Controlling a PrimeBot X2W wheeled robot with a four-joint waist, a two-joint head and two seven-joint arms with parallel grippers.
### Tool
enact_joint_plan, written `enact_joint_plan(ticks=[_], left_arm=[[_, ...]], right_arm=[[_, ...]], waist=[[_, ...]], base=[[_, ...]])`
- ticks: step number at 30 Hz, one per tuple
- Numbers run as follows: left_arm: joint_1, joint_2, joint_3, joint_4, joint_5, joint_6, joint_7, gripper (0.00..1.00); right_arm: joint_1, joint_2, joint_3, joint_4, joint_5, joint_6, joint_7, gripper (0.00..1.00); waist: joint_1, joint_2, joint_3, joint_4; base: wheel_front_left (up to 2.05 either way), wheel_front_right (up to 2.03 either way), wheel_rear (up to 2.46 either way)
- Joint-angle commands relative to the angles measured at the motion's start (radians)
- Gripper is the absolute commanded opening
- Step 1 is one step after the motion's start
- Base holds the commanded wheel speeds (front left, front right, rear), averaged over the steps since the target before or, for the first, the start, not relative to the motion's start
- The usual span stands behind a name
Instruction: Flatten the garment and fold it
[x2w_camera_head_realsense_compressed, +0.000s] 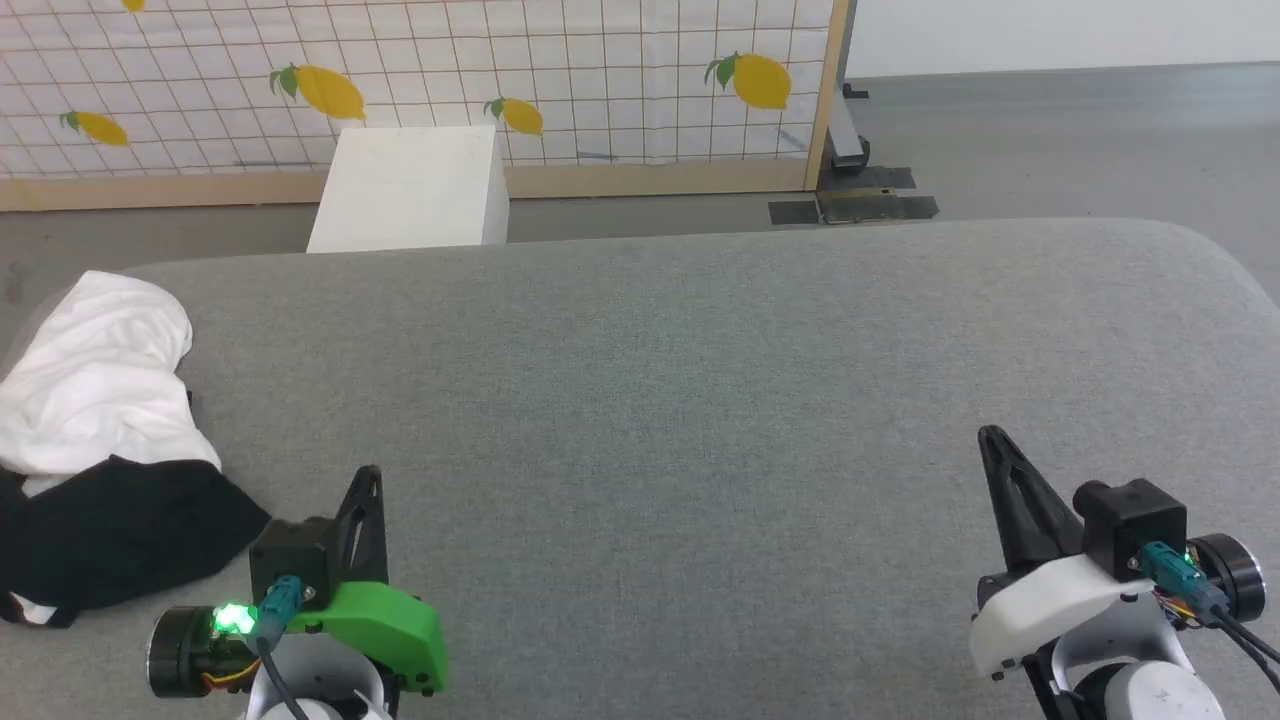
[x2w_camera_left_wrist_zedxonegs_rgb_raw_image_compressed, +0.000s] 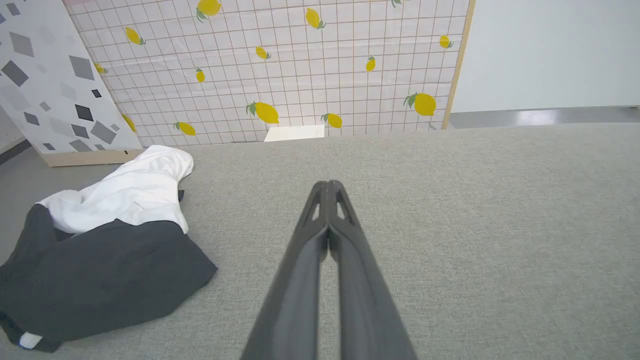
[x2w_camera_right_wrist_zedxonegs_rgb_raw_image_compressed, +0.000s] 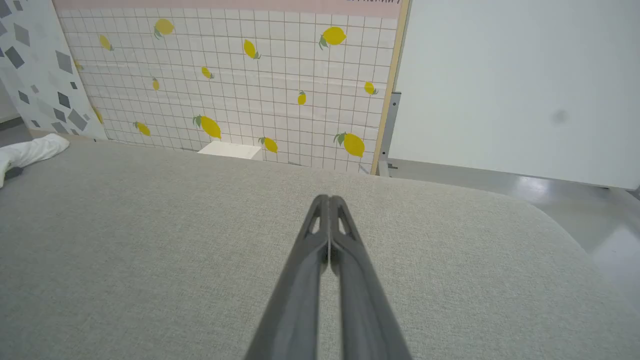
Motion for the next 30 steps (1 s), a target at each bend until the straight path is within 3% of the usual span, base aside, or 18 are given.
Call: enact_joint_plan(ticks=[1,7,8,30], left_arm=[[-0.010,-0.005,0.001,-0.002,0.010,-0.001,0.001,0.00],[-0.010,-0.005,0.001,-0.002,0.010,-0.001,0.001,0.00],[0.000,0.000,0.000,0.000,0.000,0.000,0.000,1.00],[-0.010,0.007,-0.032,-0.010,0.006,0.065,-0.042,1.00]], right_arm=[[0.013,0.002,0.001,-0.006,-0.006,-0.002,0.000,0.00],[0.013,0.002,0.001,-0.006,-0.006,-0.002,0.000,0.00],[0.000,0.000,0.000,0.000,0.000,0.000,0.000,1.00],[0.007,0.000,-0.031,-0.026,0.027,0.000,-0.042,1.00]], waist=[[0.0000,0.0000,0.000,0.000],[0.0000,0.0000,0.000,0.000],[0.0000,0.0000,0.000,0.000],[0.0000,0.0000,0.009,0.013]], base=[[0.00,0.00,0.00],[0.00,0.00,0.00],[0.00,0.00,0.00],[0.00,0.00,0.00]])
